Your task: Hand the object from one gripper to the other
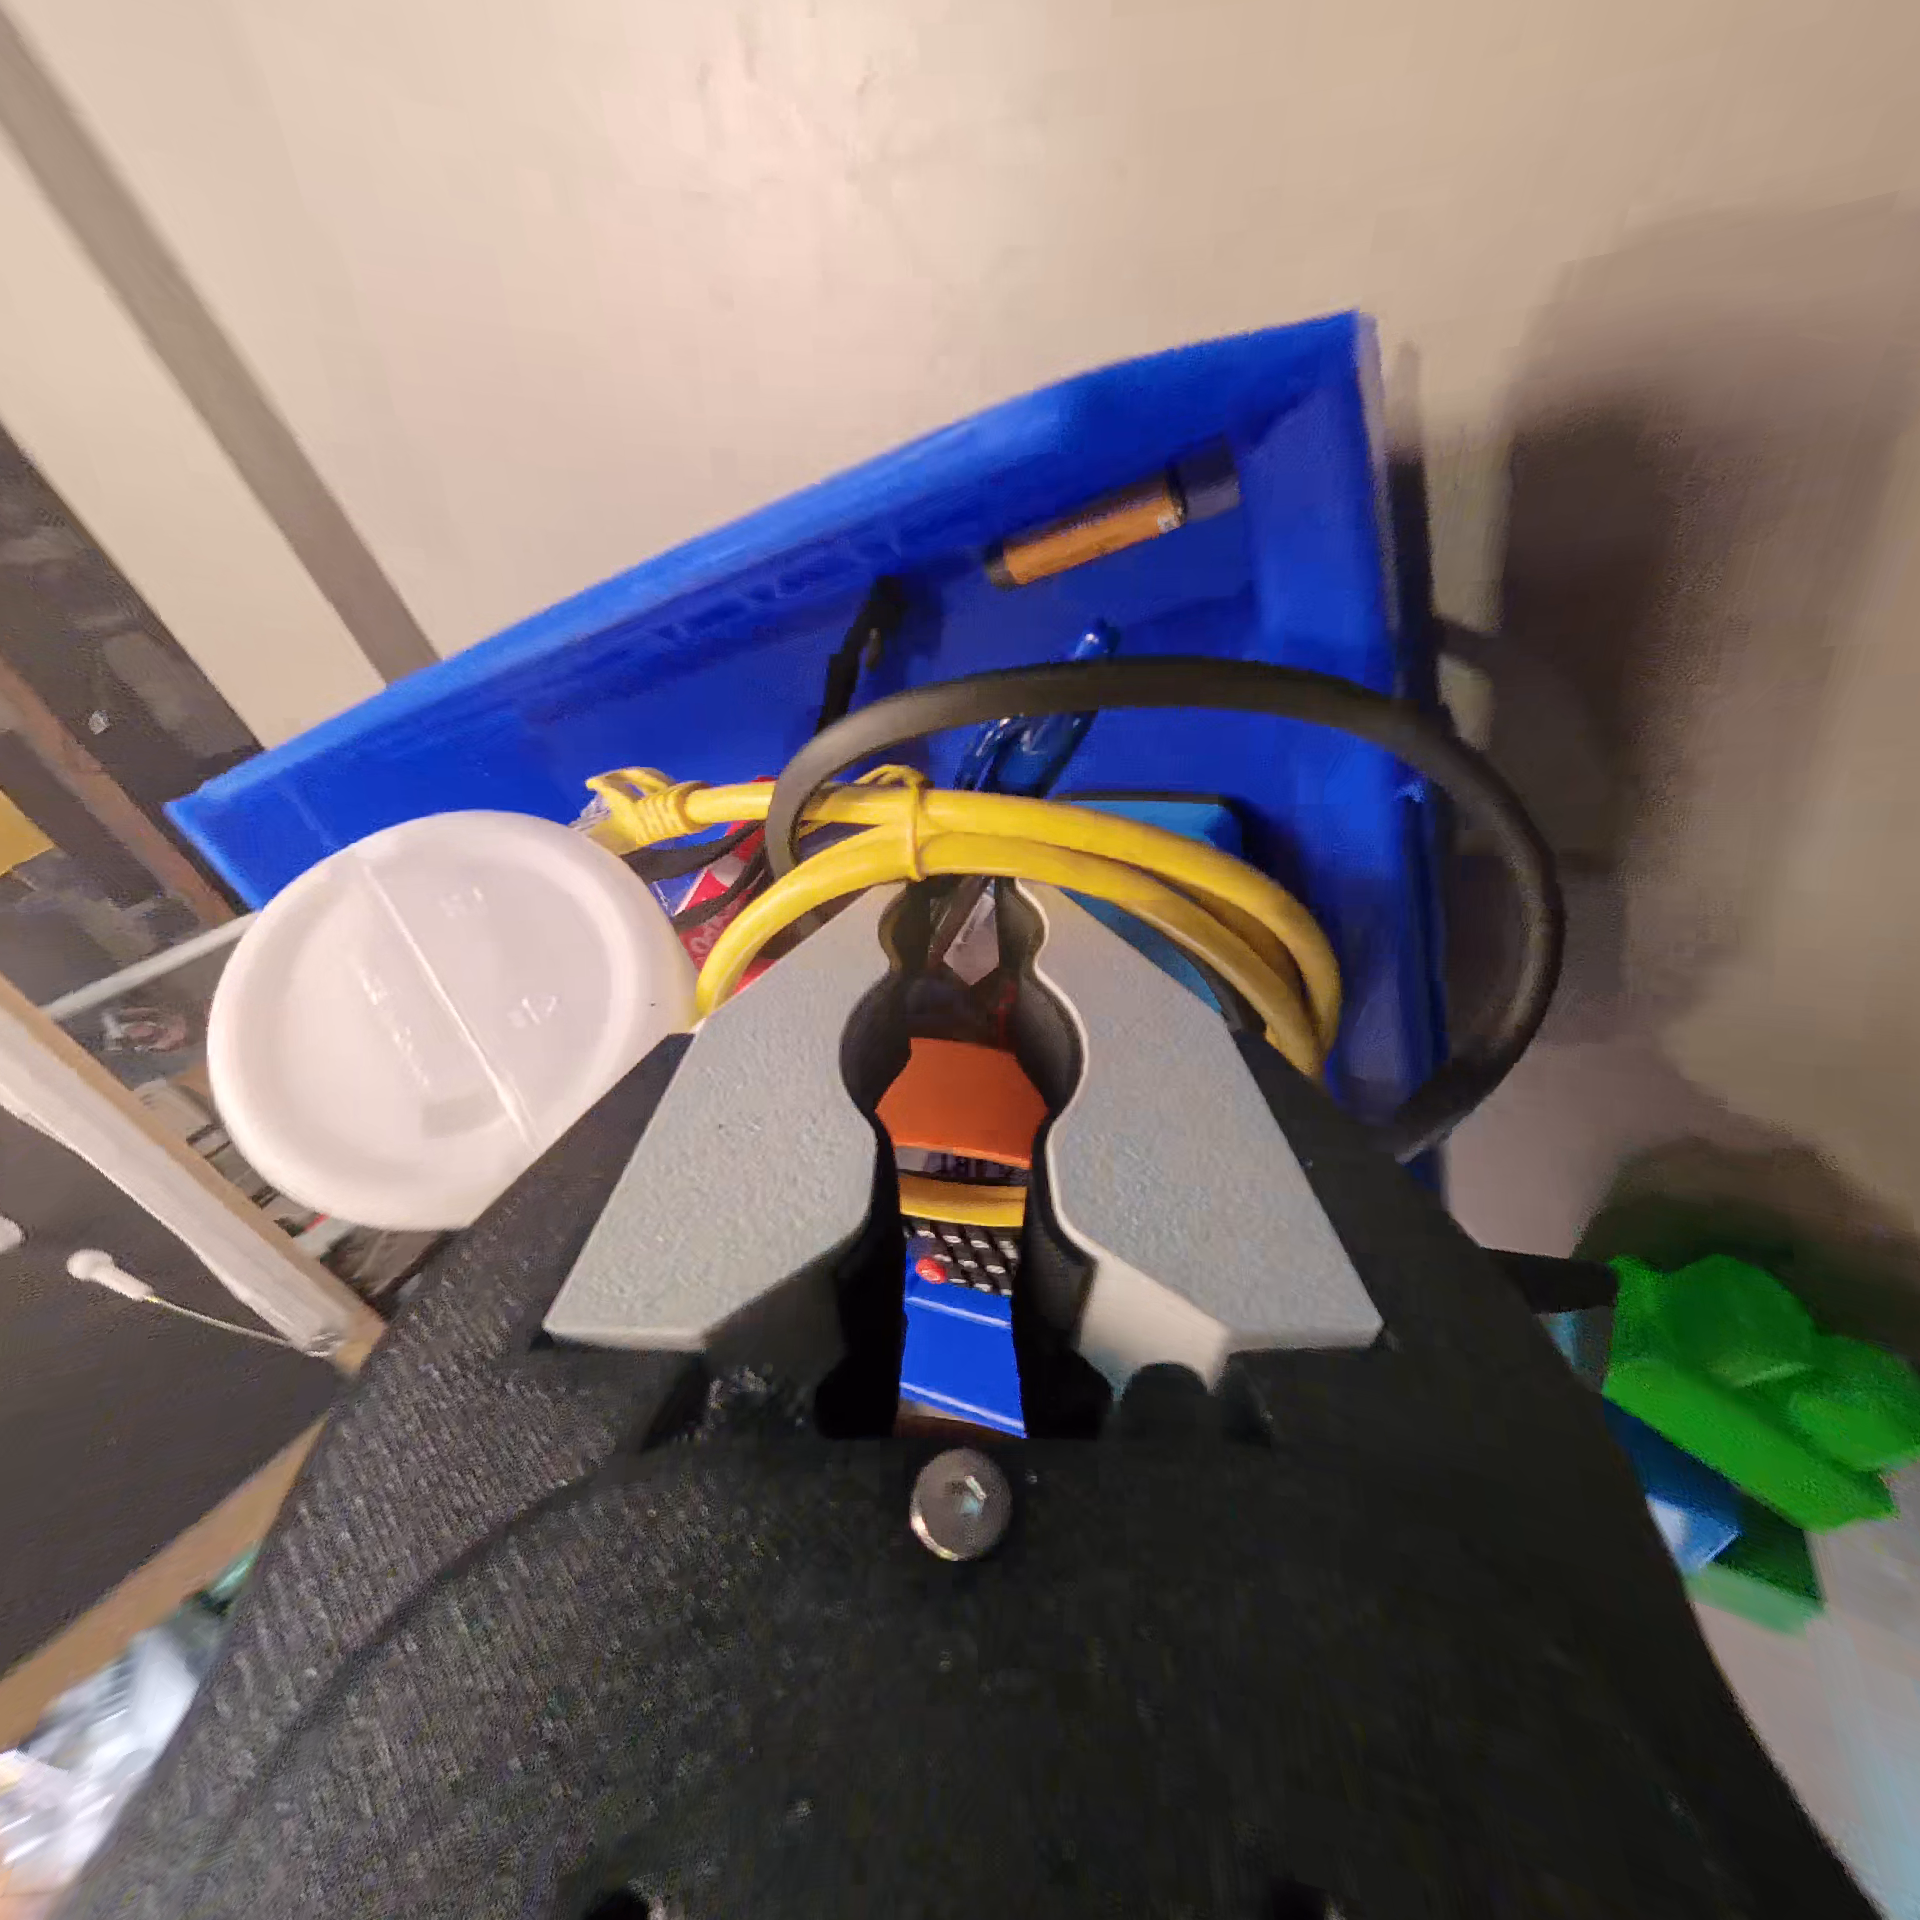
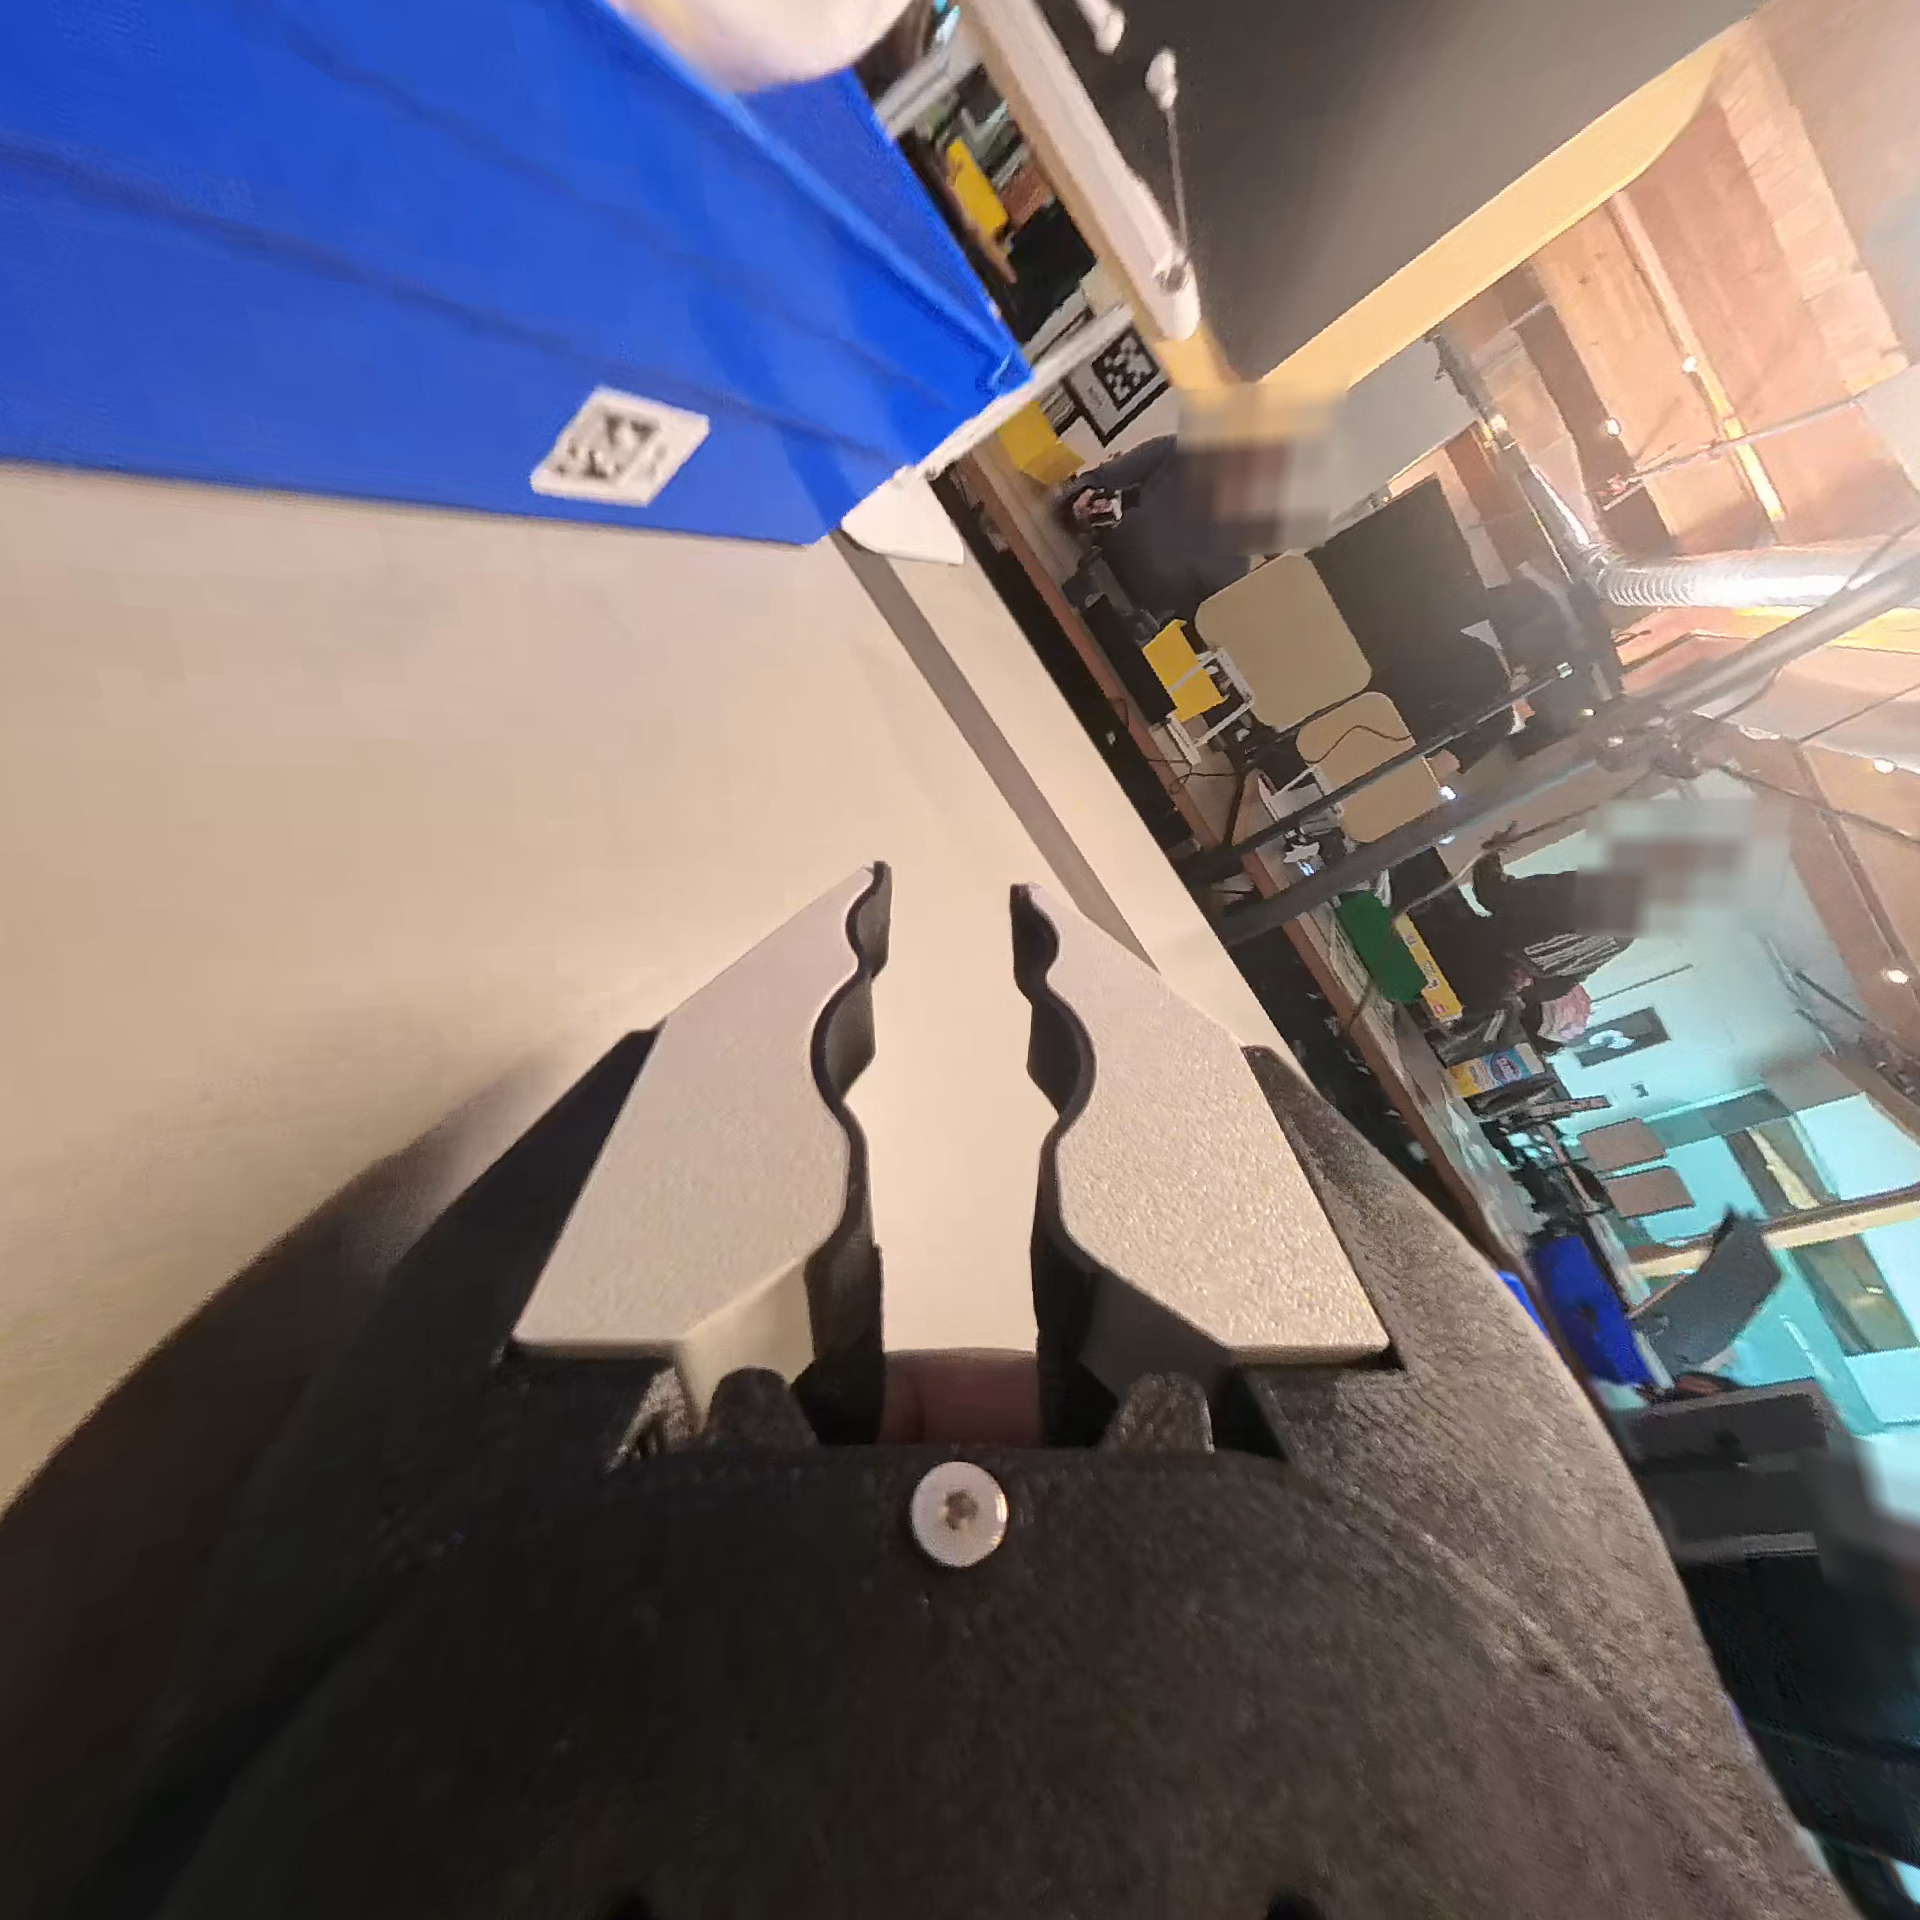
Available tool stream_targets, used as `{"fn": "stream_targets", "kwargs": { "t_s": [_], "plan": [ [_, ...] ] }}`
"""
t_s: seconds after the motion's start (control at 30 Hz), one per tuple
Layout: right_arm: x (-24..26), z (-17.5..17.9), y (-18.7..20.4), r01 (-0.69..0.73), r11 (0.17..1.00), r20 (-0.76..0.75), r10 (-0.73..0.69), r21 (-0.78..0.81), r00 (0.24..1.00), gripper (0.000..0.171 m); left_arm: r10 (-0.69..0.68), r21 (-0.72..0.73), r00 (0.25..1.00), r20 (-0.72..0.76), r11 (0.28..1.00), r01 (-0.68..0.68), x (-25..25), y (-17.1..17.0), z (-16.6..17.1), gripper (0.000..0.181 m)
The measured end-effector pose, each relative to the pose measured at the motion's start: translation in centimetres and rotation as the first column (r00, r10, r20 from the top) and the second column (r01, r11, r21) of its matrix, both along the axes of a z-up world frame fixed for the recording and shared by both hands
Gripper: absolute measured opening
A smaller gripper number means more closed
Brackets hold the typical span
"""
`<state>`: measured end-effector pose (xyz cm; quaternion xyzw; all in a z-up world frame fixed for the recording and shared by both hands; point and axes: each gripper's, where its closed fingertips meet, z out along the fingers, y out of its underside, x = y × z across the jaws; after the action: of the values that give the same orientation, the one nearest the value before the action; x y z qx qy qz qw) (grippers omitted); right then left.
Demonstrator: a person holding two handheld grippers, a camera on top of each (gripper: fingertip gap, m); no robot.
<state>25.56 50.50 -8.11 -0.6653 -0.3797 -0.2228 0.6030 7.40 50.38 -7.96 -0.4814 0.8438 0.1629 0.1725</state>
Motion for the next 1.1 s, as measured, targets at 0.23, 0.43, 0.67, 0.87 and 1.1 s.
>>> {"fn": "stream_targets", "kwargs": {
  "t_s": [0.23,0.43,0.67,0.87,1.1],
  "plan": [
    [-7.4,6.4,-5.9,-0.183,0.968,-0.195,0.215,0.171,0.957,0.025,0.110,-0.104,0.876,0.470,0.992,-0.068,-0.2,-2.0,3.9,0.000],
    [-13.1,7.6,-9.0,-0.211,0.948,-0.169,0.255,0.240,0.952,0.024,0.142,-0.102,0.755,0.640,0.990,-0.100,-0.1,-3.5,5.6,0.001],
    [-13.9,6.1,-8.1,-0.187,0.965,-0.157,0.216,0.182,0.964,0.024,0.116,-0.102,0.792,0.599,0.992,-0.068,-0.3,-7.1,4.2,0.032],
    [-12.4,5.0,-7.8,-0.159,0.976,-0.135,0.179,0.149,0.974,0.024,0.166,-0.181,0.859,0.484,0.980,-0.087,-0.4,-6.5,-0.8,0.053],
    [-12.4,5.1,-8.4,-0.161,0.975,-0.109,0.179,0.156,0.978,0.024,0.365,-0.386,0.834,0.413,0.900,-0.203,-0.8,-5.7,-2.3,0.029]
  ]
}}
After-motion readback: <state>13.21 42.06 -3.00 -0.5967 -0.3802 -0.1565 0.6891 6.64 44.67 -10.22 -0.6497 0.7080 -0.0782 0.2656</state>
